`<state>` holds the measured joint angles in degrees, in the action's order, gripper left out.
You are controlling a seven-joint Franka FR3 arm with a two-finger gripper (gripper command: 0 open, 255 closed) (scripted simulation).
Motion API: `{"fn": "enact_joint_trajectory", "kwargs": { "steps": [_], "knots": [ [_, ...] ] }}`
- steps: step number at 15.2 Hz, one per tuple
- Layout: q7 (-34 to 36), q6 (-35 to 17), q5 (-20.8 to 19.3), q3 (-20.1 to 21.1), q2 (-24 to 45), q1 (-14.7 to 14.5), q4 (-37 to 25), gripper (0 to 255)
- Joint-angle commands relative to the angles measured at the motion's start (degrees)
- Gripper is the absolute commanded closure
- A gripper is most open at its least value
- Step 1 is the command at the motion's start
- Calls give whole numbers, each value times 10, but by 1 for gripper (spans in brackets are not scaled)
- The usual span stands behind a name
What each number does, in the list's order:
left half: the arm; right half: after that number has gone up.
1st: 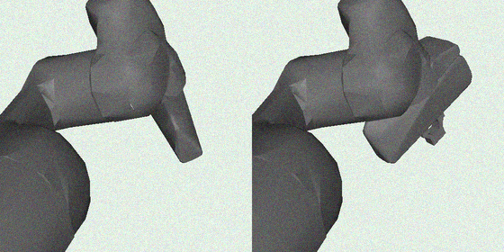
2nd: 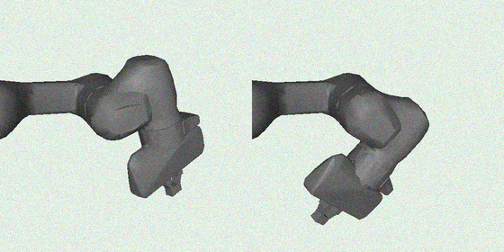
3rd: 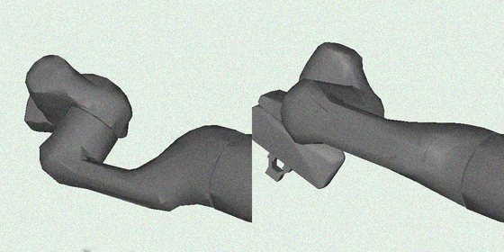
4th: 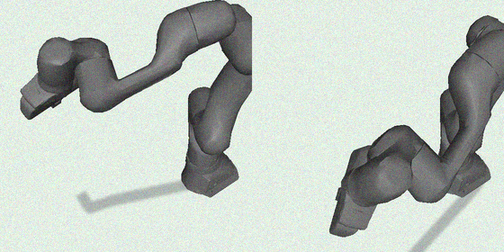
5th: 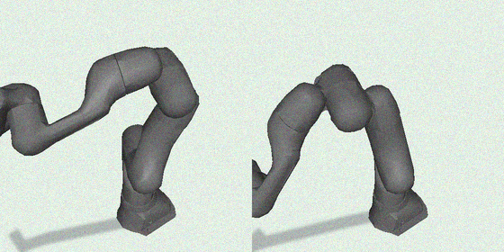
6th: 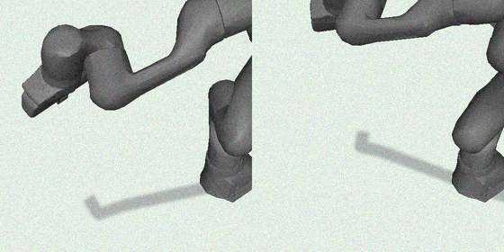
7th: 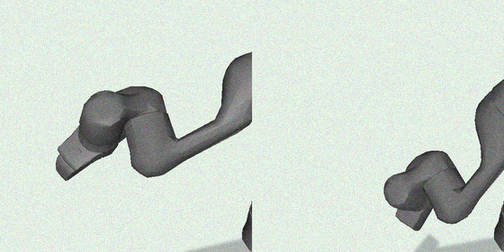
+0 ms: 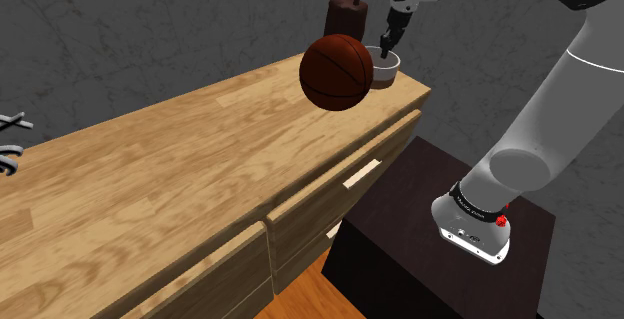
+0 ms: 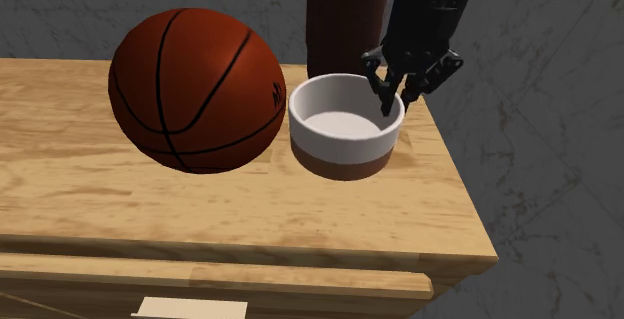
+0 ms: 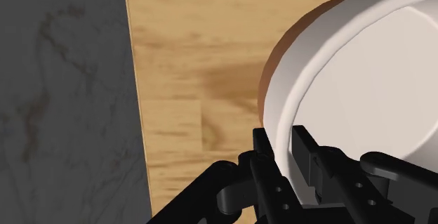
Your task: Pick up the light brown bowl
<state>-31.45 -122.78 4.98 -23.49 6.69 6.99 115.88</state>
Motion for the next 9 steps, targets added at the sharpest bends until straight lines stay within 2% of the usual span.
{"fn": "enact_joint_trajectory", "kwargs": {
  "steps": [1, 9],
  "knots": [
    [4, 14, -4, 0, -8, -1, -7, 255],
    [11, 58, -14, -1, -25, -2, -35, 255]
  ]
}}
